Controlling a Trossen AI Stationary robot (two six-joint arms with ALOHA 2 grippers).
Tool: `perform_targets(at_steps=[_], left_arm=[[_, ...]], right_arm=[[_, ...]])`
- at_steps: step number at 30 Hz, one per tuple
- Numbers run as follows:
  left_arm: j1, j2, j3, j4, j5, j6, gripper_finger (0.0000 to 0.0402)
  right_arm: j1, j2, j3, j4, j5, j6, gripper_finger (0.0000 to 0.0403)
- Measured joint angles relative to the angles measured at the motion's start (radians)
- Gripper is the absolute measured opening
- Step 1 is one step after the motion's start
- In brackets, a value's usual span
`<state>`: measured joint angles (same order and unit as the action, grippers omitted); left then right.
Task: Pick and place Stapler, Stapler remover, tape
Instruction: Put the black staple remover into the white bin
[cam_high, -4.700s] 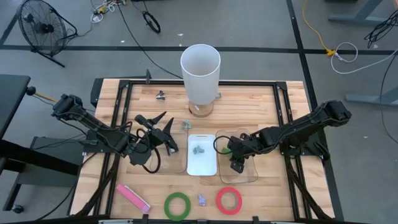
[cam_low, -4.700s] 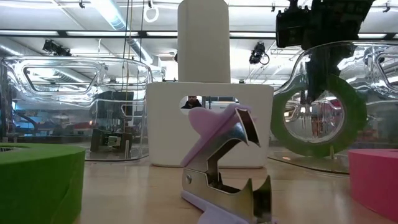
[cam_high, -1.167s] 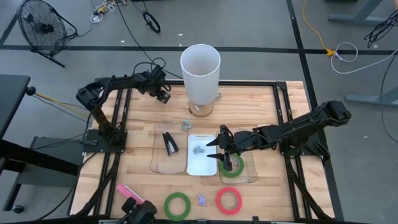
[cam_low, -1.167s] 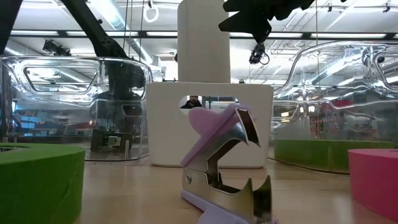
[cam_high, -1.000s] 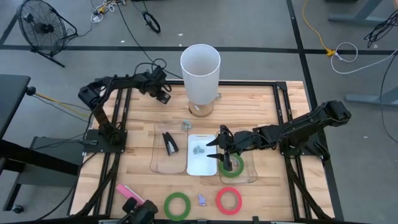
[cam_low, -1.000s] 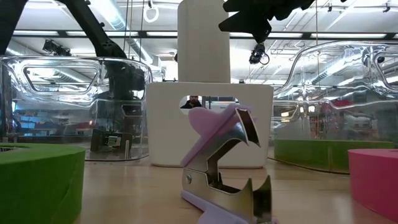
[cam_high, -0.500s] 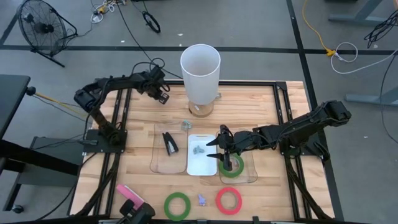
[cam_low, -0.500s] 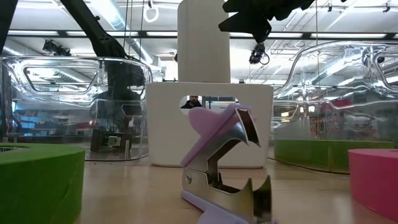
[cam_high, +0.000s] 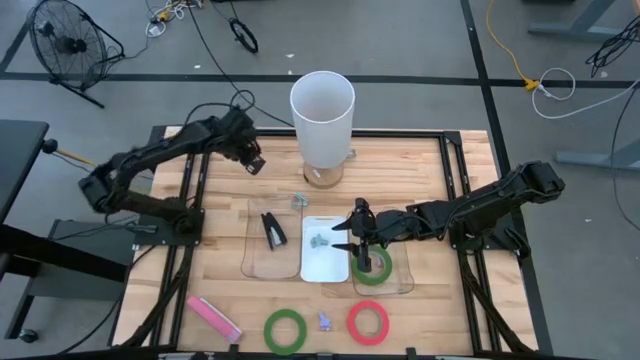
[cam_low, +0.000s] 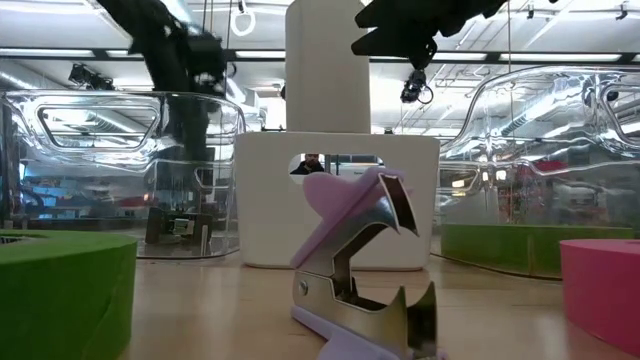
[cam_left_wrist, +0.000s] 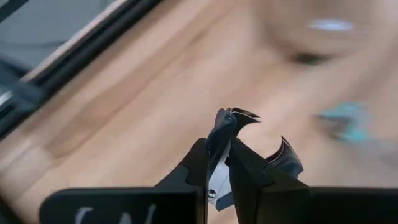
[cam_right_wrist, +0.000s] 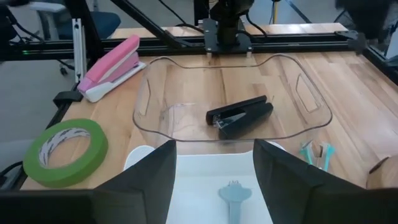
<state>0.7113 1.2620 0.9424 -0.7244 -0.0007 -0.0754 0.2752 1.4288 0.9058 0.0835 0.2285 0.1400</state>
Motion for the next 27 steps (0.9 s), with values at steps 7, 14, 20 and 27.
perform_targets(at_steps=[7, 14, 20, 27], left_arm=[[-0.258, -0.176, 0.000, 0.051, 0.123, -0.104, 0.0036], [-0.591, -0.208, 0.000, 0.203, 0.055, -0.197, 0.0036], [-0.814, -0.126, 0.001, 0.358, -0.081, -0.232, 0.0036], [-0.926, 0.050, 0.001, 0.522, -0.129, -0.228, 0.0036]], right_arm=[[-0.005, 0.000, 0.000, -0.001, 0.000, 0.002, 0.0212], [-0.005, 0.000, 0.000, -0.001, 0.000, 0.006, 0.0212], [-0.005, 0.000, 0.000, -0.002, 0.000, 0.005, 0.0212], [-0.005, 0.000, 0.000, -0.001, 0.000, 0.005, 0.0212]])
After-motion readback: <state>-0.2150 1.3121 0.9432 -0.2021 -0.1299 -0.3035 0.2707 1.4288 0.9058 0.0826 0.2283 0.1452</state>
